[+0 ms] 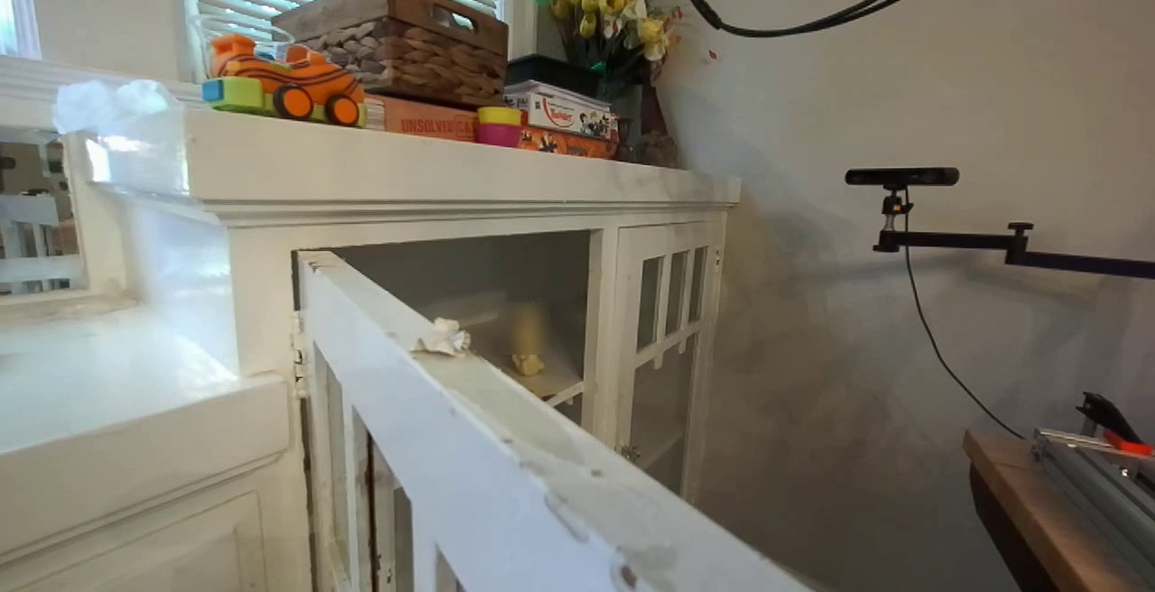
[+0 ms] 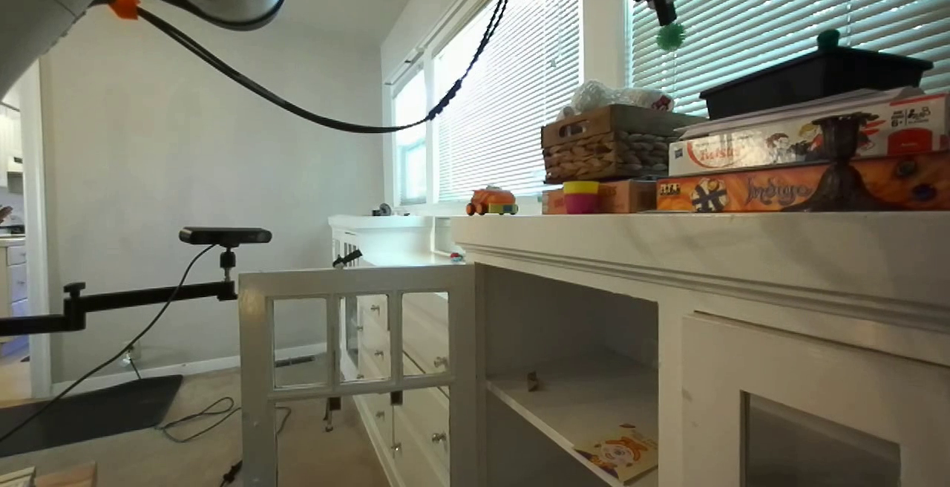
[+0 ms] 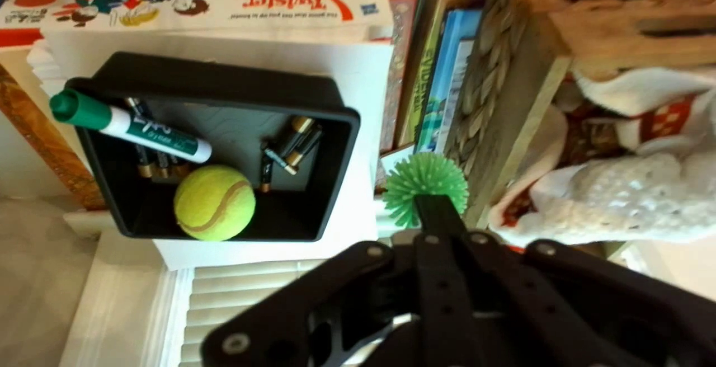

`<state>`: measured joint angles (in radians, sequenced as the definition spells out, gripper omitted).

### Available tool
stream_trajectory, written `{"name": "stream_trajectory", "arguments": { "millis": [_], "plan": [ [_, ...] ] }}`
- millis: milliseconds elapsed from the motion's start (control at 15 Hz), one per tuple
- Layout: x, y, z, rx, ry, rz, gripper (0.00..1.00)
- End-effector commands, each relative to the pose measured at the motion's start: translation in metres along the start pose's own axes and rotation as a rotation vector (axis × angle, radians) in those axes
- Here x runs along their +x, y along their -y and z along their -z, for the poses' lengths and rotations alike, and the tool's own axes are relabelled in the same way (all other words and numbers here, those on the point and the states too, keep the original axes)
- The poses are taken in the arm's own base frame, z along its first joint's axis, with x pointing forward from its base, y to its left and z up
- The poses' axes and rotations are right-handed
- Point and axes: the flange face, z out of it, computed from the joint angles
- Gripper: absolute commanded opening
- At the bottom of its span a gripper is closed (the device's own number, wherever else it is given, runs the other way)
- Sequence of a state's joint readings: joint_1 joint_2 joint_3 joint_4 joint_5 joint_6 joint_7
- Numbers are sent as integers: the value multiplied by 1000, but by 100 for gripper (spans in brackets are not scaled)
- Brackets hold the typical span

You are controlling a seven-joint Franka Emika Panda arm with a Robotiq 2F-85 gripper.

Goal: Pick up the yellow bowl put it in pink bowl, pick the green object put in the stacked cups

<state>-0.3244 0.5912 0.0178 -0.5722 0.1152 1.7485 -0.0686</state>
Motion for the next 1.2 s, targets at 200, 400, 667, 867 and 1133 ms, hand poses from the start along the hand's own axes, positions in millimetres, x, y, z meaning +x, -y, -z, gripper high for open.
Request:
{"name": "stream_trajectory", "arguments": {
  "millis": [200,400,667,867,1133],
  "plan": [
    [-28,25,8,80,214,123,0],
    [-33,34,-6,98,260,156,0],
    [-41,50,-37,119,321,176,0],
    [-47,62,-62,132,362,183,0],
    [-56,75,-88,137,396,197,0]
  ]
}}
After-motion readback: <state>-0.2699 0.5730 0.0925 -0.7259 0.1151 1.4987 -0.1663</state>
